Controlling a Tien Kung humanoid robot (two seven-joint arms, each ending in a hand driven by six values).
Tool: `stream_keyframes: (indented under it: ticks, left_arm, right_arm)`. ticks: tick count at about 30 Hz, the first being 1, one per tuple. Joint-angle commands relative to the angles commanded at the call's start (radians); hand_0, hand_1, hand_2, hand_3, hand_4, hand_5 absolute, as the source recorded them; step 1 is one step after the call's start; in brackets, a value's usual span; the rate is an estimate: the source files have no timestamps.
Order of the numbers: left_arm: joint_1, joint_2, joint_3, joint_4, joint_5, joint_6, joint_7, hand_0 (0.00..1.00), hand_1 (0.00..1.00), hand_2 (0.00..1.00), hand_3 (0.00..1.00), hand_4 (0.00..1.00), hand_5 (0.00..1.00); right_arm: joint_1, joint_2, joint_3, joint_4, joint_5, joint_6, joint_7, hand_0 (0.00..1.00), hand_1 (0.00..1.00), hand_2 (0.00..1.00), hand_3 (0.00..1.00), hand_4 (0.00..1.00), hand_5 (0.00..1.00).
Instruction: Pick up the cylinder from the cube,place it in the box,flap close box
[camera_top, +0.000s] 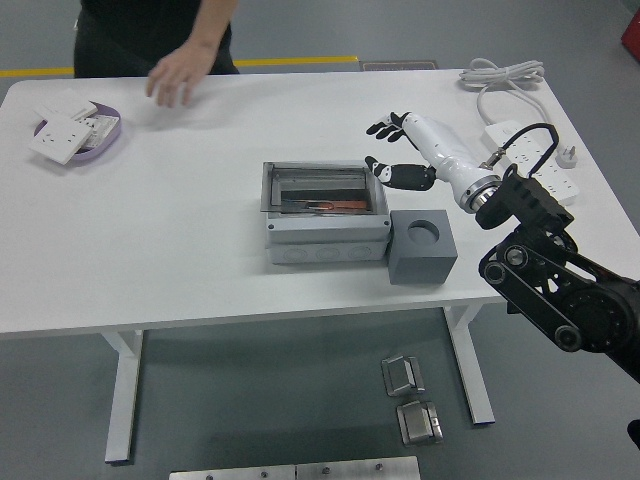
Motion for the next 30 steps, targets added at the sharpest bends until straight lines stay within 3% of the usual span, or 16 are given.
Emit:
stream_keyframes:
  ticks: [7,15,30]
  left_arm:
    - [0.007,-0.007,0.003,0.000,-0.003,0.001,-0.001,0.598,0.621,0.610,0.607,0.668,0.295]
    - [0.008,-0.012,0.007,0.000,-0.006,0.000,-0.007,0.598,0.621,0.610,0.607,0.670,0.296]
    - [0.016,-0.014,0.013,0.000,-0.017,0.003,-0.008,0.598,0.621,0.610,0.607,0.670,0.297]
  right_arm:
    - [-0.124,0.030,0.159,0.009,0.120,-0.054,0.098,0.746,0.684,0.678,0.691,0.638,0.317]
    - [-0.207,0.048,0.313,0.004,0.265,-0.095,0.191,0.742,0.676,0.667,0.679,0.637,0.318]
    - [-0.288,0.063,0.415,-0.003,0.423,-0.097,0.280,0.744,0.678,0.669,0.679,0.638,0.317]
